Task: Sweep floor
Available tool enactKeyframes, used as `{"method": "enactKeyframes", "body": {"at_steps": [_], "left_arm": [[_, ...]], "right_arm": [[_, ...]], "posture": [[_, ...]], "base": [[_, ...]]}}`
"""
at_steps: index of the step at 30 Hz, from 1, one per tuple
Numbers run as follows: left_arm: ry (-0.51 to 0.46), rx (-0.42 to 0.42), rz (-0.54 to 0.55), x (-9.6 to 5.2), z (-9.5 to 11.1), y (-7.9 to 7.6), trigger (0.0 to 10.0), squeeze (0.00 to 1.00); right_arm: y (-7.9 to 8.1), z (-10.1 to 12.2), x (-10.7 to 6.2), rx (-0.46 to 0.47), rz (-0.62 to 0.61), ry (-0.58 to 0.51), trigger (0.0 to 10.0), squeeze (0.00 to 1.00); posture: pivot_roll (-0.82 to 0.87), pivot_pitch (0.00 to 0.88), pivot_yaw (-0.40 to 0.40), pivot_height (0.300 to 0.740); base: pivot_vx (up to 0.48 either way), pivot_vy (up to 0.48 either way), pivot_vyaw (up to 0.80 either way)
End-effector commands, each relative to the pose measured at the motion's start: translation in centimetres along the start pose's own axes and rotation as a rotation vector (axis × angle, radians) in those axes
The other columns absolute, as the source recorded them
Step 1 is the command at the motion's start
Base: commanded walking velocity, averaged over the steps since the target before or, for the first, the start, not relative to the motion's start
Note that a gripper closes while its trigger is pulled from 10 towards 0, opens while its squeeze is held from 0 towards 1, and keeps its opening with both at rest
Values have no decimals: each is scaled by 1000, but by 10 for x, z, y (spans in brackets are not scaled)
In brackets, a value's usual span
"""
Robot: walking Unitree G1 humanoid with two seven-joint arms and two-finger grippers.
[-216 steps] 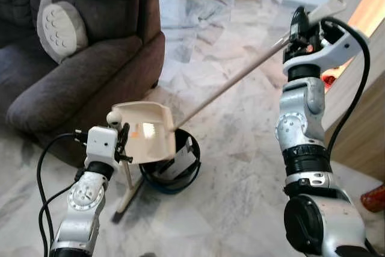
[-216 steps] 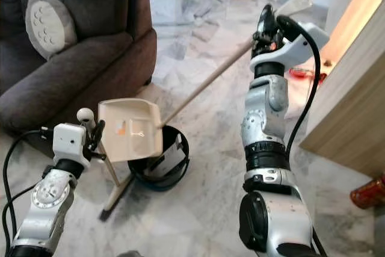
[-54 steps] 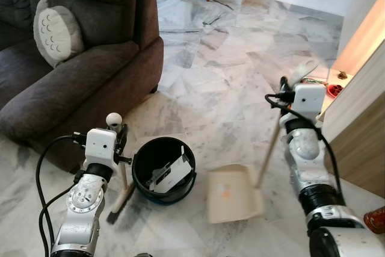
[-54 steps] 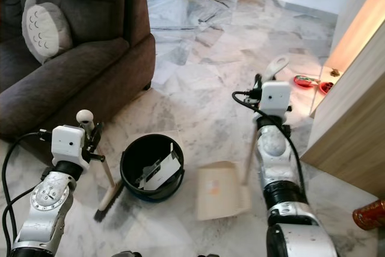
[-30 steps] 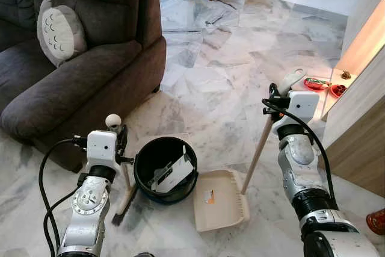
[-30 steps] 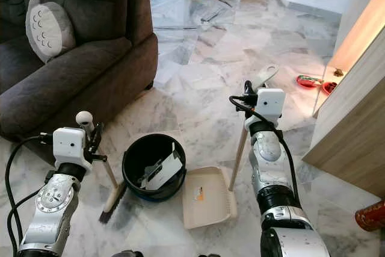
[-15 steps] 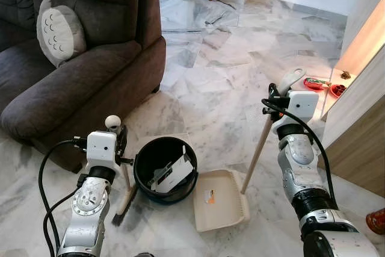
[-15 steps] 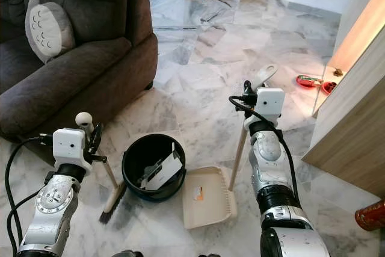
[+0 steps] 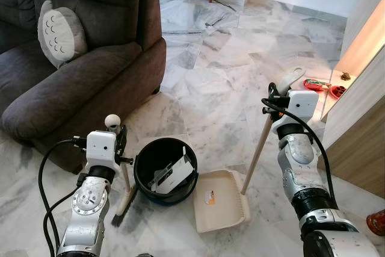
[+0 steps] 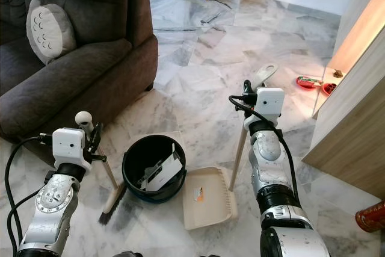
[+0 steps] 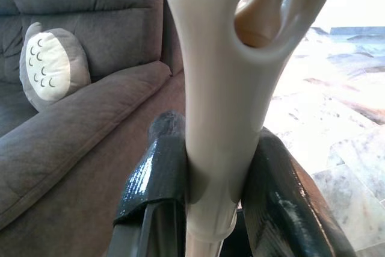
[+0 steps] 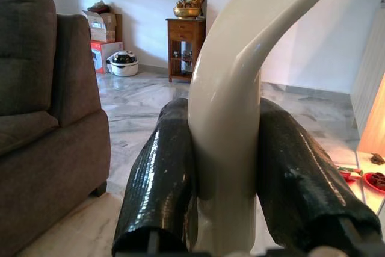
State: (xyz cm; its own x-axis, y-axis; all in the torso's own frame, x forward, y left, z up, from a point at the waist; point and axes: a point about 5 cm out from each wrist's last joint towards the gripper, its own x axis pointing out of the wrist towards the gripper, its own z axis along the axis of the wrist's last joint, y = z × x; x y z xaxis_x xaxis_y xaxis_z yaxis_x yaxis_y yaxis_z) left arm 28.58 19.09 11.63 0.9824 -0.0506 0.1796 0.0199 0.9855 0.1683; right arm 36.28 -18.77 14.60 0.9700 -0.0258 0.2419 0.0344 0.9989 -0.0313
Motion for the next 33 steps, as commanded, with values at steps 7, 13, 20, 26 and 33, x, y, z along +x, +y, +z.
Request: {"method": "enactKeyframes", "body": {"at_steps": [7, 13, 20, 26, 33], "left_arm": [[-83, -22, -23, 7, 13, -6, 10000, 0], [-84, -19, -18, 7, 13, -4, 10000, 0], [-86, -20, -14, 7, 14, -4, 10000, 0], [-87, -20, -10, 7, 14, -4, 10000, 0], [-89, -20, -3, 7, 14, -4, 10000, 0]], "right_arm": [[6, 12, 9, 44, 2, -48, 10000, 0], [7, 13, 10, 40, 11, -52, 10000, 0], [7, 14, 11, 36, 13, -50, 10000, 0], [7, 14, 11, 34, 19, -51, 10000, 0], [7, 15, 12, 32, 23, -50, 10000, 0]], "posture": [[157, 51, -37, 740], [156, 66, -37, 740], [157, 83, -37, 740], [157, 83, -37, 740], [153, 90, -45, 740]], "base": [[-73, 0, 0], [-258, 0, 0], [-283, 0, 0], [-286, 0, 0], [-185, 0, 0]]}}
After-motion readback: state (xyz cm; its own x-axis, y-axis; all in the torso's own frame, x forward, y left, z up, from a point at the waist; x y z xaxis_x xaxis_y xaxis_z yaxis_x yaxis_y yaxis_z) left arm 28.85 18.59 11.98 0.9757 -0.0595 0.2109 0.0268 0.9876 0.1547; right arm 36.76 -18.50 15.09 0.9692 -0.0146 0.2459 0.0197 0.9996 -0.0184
